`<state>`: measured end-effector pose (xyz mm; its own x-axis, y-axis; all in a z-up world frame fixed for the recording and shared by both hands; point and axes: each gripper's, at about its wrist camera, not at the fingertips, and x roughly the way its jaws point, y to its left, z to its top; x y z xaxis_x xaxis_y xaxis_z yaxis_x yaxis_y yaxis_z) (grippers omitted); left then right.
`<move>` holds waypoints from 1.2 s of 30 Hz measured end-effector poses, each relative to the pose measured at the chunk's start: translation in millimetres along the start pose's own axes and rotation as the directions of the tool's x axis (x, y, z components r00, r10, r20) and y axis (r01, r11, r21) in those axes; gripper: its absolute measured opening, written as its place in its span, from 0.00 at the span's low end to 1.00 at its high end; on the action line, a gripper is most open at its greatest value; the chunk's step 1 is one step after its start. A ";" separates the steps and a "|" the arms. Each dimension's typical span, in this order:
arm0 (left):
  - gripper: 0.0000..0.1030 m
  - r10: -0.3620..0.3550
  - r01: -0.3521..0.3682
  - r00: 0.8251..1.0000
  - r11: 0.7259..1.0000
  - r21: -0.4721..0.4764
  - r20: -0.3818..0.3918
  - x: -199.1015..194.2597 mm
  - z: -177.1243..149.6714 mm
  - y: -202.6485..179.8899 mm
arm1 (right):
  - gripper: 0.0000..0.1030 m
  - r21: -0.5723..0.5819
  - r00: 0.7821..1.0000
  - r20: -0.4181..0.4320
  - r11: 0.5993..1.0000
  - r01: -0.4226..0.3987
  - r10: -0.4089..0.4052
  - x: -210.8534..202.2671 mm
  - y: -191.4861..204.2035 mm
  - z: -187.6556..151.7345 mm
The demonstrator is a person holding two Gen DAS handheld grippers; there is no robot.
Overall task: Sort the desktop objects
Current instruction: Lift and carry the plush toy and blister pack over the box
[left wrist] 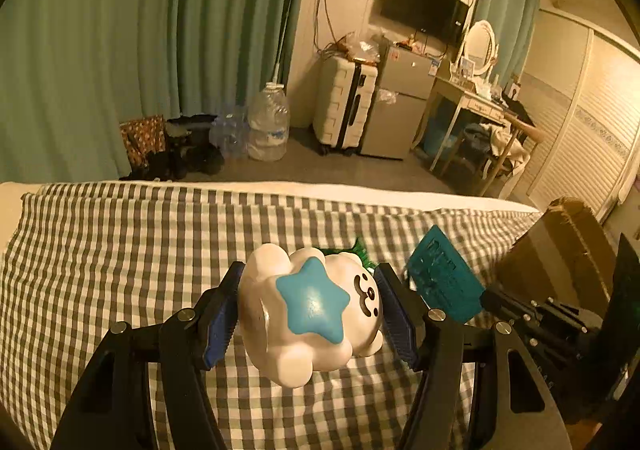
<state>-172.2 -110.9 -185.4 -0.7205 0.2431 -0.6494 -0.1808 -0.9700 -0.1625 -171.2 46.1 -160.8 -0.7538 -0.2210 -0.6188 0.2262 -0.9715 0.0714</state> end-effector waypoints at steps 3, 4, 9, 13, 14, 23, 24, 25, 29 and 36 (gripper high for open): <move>0.64 -0.015 0.016 1.000 1.000 -0.005 0.010 -6.3 4.9 -1.4 | 0.00 0.005 1.000 0.027 1.000 0.013 -0.013 -15.2 -0.4 -1.0; 0.64 -0.013 0.014 1.000 1.000 -0.005 0.014 -8.5 4.3 1.5 | 0.00 0.001 0.999 0.034 1.000 0.016 -0.016 -20.4 0.9 2.2; 0.64 -0.005 0.005 0.999 1.000 -0.003 0.035 -25.6 9.2 -0.1 | 0.00 -0.006 0.996 0.080 0.999 0.040 -0.039 -46.2 5.0 8.1; 0.64 -0.008 0.007 0.997 1.000 0.014 0.073 -44.0 14.6 -8.2 | 0.00 -0.010 0.992 0.116 0.999 0.048 -0.047 -65.8 10.5 12.6; 0.64 -0.012 0.010 0.997 1.000 0.019 0.081 -47.7 16.0 -11.7 | 0.00 -0.011 0.991 0.127 0.999 0.052 -0.051 -71.7 11.8 13.4; 0.64 -0.056 0.046 0.986 0.997 0.062 0.158 -95.0 29.3 -43.5 | 0.00 0.001 0.977 0.208 0.999 0.052 -0.051 -136.2 16.7 19.8; 0.64 -0.057 0.047 0.985 0.997 0.064 0.165 -101.2 30.0 -44.7 | 0.00 0.005 0.975 0.214 0.999 0.051 -0.051 -142.3 16.1 19.9; 0.64 -0.058 0.047 0.984 0.997 0.066 0.170 -105.7 30.9 -47.4 | 0.00 0.009 0.974 0.220 0.999 0.048 -0.049 -149.6 16.2 18.9; 0.64 -0.057 0.044 0.982 0.996 0.080 0.182 -127.5 35.4 -64.4 | 0.00 0.018 0.969 0.241 0.998 0.053 -0.056 -182.7 14.4 18.2; 0.64 -0.061 0.036 0.973 0.993 0.117 0.225 -180.8 30.7 -92.5 | 0.00 0.007 0.950 0.303 0.997 0.072 -0.070 -245.7 13.2 23.0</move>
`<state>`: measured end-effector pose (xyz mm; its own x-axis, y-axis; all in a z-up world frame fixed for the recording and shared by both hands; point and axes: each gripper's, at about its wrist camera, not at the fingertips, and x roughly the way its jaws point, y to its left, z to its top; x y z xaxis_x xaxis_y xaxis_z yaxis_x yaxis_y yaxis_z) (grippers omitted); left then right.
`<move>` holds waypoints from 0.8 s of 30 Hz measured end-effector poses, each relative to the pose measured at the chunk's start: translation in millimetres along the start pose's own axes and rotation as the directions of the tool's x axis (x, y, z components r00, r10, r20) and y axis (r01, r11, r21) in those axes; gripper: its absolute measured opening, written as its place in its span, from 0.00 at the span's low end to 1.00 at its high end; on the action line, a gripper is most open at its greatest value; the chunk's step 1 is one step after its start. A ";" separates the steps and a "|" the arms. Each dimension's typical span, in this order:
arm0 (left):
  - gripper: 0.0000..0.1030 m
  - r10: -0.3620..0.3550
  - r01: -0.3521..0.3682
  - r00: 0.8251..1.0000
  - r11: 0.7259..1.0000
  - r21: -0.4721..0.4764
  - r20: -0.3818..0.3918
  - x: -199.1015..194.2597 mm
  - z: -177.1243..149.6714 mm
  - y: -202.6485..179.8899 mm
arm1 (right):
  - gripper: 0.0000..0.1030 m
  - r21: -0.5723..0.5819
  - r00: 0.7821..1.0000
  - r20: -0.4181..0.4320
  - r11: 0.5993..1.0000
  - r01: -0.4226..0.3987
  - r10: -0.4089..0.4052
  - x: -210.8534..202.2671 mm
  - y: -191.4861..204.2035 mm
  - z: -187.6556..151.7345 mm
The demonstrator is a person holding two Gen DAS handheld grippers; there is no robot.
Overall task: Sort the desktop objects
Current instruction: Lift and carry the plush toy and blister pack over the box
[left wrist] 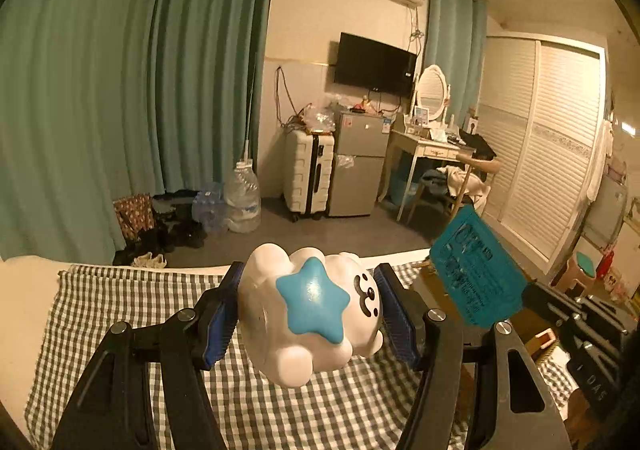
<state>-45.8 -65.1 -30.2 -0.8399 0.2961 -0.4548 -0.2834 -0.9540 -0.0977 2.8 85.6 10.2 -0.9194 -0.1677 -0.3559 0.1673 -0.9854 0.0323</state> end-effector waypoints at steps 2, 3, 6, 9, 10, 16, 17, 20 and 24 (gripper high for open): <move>0.64 0.001 -0.001 1.000 1.000 0.005 0.006 -10.6 2.1 -7.0 | 0.00 -0.001 1.000 0.017 1.000 0.007 -0.007 -15.0 -0.6 5.7; 0.64 0.002 -0.002 1.000 1.000 0.007 0.010 -16.9 3.3 -10.6 | 0.00 -0.001 1.000 0.023 1.000 0.007 -0.007 -20.4 -0.8 7.8; 0.64 0.003 -0.003 1.000 1.000 0.010 0.018 -33.3 5.4 -17.0 | 0.00 -0.003 0.999 0.041 1.000 0.010 -0.010 -37.4 -3.1 13.5; 0.64 0.003 -0.003 1.000 1.000 0.017 0.027 -46.4 8.4 -25.2 | 0.00 0.000 0.998 0.059 1.000 0.013 -0.013 -54.7 -5.8 17.9; 0.64 0.002 -0.002 1.000 1.000 0.020 0.029 -48.3 10.3 -28.2 | 0.00 0.001 0.998 0.066 1.000 0.013 -0.013 -61.1 -7.1 19.0; 0.64 -0.016 0.014 0.999 0.999 0.032 0.043 -63.5 19.9 -54.7 | 0.00 -0.014 0.995 0.098 0.999 0.037 -0.036 -95.3 -17.1 27.6; 0.64 -0.018 0.017 0.999 0.999 0.034 0.043 -64.9 21.1 -58.5 | 0.00 -0.015 0.994 0.100 0.999 0.043 -0.042 -101.1 -20.5 28.2; 0.64 -0.033 0.032 0.998 0.999 0.036 0.044 -69.8 26.4 -74.3 | 0.00 -0.023 0.993 0.101 0.997 0.068 -0.065 -120.7 -32.0 28.6; 0.64 -0.058 0.055 0.997 0.997 0.045 0.053 -79.1 32.3 -101.4 | 0.00 -0.011 0.989 0.108 0.995 0.098 -0.096 -145.8 -50.5 28.9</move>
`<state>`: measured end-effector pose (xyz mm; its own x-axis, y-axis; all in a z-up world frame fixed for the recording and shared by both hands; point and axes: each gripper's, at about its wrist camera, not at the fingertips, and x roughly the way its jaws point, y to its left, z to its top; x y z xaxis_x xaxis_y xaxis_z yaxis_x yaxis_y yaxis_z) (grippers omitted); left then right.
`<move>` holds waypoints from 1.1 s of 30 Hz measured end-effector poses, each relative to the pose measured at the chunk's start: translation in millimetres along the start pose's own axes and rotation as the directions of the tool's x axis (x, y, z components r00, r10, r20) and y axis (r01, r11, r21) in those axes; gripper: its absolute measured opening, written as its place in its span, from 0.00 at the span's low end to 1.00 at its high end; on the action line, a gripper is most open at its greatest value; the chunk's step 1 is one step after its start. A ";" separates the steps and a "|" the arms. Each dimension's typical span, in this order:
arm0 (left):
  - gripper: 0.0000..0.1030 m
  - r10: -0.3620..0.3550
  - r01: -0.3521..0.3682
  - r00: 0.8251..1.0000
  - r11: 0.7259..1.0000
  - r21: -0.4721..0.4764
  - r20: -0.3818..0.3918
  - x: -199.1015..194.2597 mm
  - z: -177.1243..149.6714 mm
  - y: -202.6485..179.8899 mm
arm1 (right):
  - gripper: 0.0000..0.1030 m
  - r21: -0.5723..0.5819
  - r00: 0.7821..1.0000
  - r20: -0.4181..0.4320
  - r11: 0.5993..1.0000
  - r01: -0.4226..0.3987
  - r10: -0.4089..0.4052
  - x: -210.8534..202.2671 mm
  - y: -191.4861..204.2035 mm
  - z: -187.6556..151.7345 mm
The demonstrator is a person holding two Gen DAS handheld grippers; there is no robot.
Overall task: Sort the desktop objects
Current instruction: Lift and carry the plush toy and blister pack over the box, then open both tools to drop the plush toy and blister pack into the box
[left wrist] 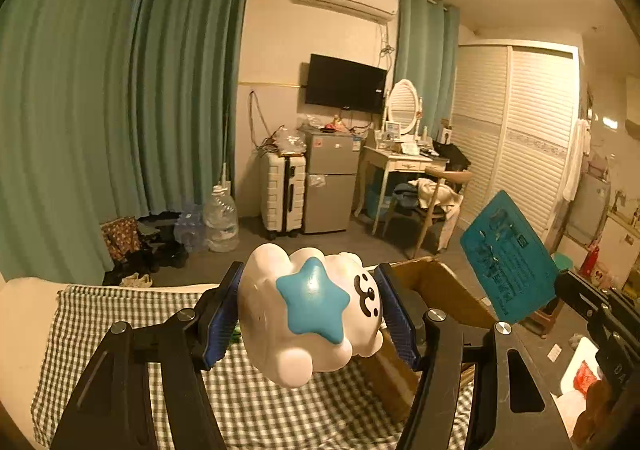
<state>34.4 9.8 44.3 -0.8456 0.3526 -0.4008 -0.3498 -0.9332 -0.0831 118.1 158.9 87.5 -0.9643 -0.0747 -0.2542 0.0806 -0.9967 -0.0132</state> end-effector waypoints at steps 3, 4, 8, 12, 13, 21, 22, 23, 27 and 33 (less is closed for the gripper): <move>0.64 -0.019 0.019 1.000 1.000 0.013 0.004 -1.8 3.3 -22.9 | 0.00 0.010 1.000 0.012 1.000 0.020 -0.020 -17.0 -18.0 1.4; 0.64 -0.028 0.028 1.000 0.999 0.018 0.004 -0.4 5.0 -31.8 | 0.00 0.011 1.000 0.016 1.000 0.027 -0.027 -22.1 -23.7 1.4; 0.64 -0.053 0.053 0.999 0.998 0.032 -0.003 8.3 8.2 -62.5 | 0.00 0.020 0.999 0.027 0.999 0.046 -0.047 -35.5 -45.7 -1.1; 0.64 -0.079 0.081 0.996 0.995 0.054 -0.028 28.8 3.6 -92.7 | 0.00 0.005 0.997 0.032 0.998 0.070 -0.070 -36.9 -62.9 -6.9; 0.64 -0.086 0.089 0.996 0.994 0.065 -0.039 36.5 0.7 -100.8 | 0.00 0.004 0.997 0.029 0.997 0.073 -0.073 -34.4 -66.9 -10.1; 0.64 -0.110 0.128 0.984 0.984 0.124 -0.142 107.0 -36.5 -151.8 | 0.00 0.036 0.997 -0.033 0.996 0.077 -0.076 7.3 -107.4 -33.3; 0.64 -0.112 0.132 0.982 0.983 0.129 -0.155 115.2 -41.2 -155.2 | 0.00 0.041 0.996 -0.046 0.996 0.078 -0.076 15.5 -112.2 -37.5; 0.64 -0.114 0.139 0.978 0.981 0.138 -0.173 128.3 -45.9 -160.4 | 0.00 0.047 0.995 -0.060 0.996 0.081 -0.078 24.6 -117.5 -41.9; 0.64 -0.117 0.155 0.969 0.973 0.169 -0.217 167.7 -63.4 -174.5 | 0.00 0.080 0.990 -0.128 0.994 0.077 -0.066 60.5 -139.6 -59.1; 0.64 -0.126 0.179 0.950 0.969 0.168 -0.286 222.7 -90.9 -179.5 | 0.00 0.084 0.969 -0.234 0.991 0.104 -0.082 106.2 -159.5 -93.3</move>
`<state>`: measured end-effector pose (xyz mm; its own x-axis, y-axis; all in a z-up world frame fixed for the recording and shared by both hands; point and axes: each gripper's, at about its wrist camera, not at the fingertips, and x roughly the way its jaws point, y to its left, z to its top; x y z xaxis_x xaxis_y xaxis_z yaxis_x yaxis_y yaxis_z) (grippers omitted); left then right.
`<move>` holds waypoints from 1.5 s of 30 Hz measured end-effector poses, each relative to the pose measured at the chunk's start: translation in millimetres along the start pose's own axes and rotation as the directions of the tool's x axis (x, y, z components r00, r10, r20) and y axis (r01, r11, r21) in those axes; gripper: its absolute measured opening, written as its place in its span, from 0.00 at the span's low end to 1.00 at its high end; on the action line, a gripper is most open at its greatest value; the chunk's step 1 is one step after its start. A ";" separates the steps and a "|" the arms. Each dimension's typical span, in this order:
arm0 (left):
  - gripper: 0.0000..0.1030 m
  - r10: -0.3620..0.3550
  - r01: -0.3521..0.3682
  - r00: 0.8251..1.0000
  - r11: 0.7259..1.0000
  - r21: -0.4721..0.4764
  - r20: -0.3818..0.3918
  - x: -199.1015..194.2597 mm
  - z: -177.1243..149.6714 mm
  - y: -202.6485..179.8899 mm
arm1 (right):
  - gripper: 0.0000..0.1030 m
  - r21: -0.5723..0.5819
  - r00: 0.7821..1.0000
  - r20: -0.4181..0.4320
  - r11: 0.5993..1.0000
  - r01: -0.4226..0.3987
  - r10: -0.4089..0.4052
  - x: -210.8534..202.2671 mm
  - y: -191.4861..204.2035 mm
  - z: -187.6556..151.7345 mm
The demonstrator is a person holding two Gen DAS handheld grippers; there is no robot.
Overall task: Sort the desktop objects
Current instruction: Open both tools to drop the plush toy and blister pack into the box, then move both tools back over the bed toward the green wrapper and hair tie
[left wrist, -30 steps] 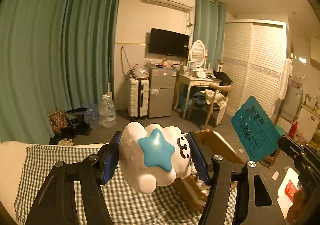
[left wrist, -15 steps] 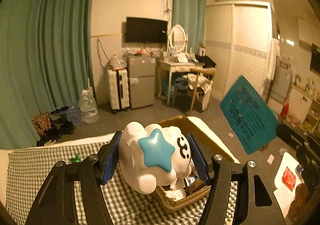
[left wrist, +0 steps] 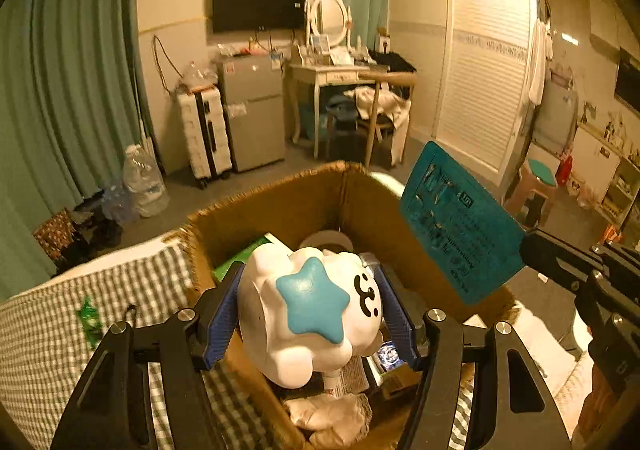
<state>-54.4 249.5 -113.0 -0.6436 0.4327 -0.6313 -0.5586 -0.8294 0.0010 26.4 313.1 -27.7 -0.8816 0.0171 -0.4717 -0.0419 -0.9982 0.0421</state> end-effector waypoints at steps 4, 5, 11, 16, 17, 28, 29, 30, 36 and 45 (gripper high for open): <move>0.65 -0.017 0.017 0.998 1.000 0.001 -0.053 30.1 -10.8 1.9 | 0.00 -0.007 0.999 -0.034 1.000 0.010 -0.010 26.9 -3.5 -2.6; 0.65 -0.013 0.013 0.998 1.000 0.004 -0.064 36.5 -12.9 1.1 | 0.01 -0.012 0.999 -0.042 1.000 0.009 -0.009 31.9 -3.0 -3.6; 0.80 0.002 -0.003 0.999 1.000 -0.027 -0.043 29.1 -15.9 8.4 | 0.02 -0.039 0.998 -0.030 0.998 0.058 -0.060 33.1 -1.5 0.0; 0.80 0.027 -0.027 1.000 0.998 -0.053 -0.008 -6.7 2.9 22.8 | 0.02 -0.037 0.998 0.032 0.998 0.051 -0.050 10.4 3.8 14.8; 0.80 0.037 -0.036 0.999 0.998 -0.054 0.001 -15.1 5.6 25.0 | 0.03 -0.042 0.998 0.046 0.998 0.047 -0.045 3.8 7.3 17.0; 0.90 0.163 -0.143 0.979 0.977 -0.161 0.120 -130.4 10.9 72.5 | 0.35 -0.077 0.975 0.220 0.996 0.038 -0.020 -71.9 52.4 46.7; 0.90 0.174 -0.152 0.976 0.974 -0.166 0.130 -138.8 10.5 77.0 | 0.38 -0.079 0.973 0.230 0.996 0.032 -0.013 -76.2 57.8 49.1; 0.91 0.193 -0.168 0.971 0.971 -0.173 0.141 -150.0 9.5 83.7 | 0.45 -0.078 0.971 0.238 0.997 0.025 -0.006 -80.5 63.2 51.6; 1.00 0.309 -0.266 0.933 0.938 -0.221 0.187 -192.9 -3.4 122.6 | 0.77 -0.077 0.957 0.283 0.996 -0.034 0.054 -100.4 99.9 53.7; 1.00 0.421 -0.379 0.879 0.902 -0.209 0.224 -219.3 -31.1 170.0 | 1.00 -0.077 0.934 0.346 0.995 -0.069 0.091 -96.9 146.6 57.0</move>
<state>8.0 2.6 1.5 -0.9181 0.1102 -0.3806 -0.1506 -0.9855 0.0781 78.9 168.3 74.4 -0.9897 -0.0554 -0.1320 0.0550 -0.9985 0.0067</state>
